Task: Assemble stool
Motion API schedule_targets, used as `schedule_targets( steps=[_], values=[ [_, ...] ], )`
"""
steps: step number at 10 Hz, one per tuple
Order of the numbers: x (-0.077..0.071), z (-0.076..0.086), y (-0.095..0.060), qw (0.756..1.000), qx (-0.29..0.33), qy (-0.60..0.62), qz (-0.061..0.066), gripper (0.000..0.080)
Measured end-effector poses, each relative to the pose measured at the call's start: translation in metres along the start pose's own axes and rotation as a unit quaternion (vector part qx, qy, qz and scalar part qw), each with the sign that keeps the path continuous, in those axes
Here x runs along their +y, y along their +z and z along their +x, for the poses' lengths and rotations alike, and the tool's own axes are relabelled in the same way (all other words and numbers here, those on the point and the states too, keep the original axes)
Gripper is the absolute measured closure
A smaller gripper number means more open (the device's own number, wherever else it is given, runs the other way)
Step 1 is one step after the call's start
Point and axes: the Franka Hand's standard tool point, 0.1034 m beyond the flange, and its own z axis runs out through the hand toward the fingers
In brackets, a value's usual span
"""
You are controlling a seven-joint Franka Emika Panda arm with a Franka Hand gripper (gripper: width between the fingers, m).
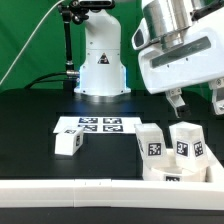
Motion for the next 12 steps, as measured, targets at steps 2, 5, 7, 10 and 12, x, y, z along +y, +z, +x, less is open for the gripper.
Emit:
schedule_targets(
  steps=[2,5,7,10,12],
  values=[
    [-0.003,-0.007,-0.002,0.982,-0.016,-0.181,-0.046,0.0150],
    [-0.004,-0.005,-0.005,0.942,-0.033,-0.327,-0.064,0.0150],
    [-0.004,-0.004,-0.005,0.918,-0.037,-0.391,-0.062,0.0150],
    [0.000,-0.002,0.002,0.817,-0.036,-0.570,-0.081,0.0150],
    [-0.002,0.001,0.007,0.750,-0.057,-0.651,-0.102,0.0150]
  ],
)
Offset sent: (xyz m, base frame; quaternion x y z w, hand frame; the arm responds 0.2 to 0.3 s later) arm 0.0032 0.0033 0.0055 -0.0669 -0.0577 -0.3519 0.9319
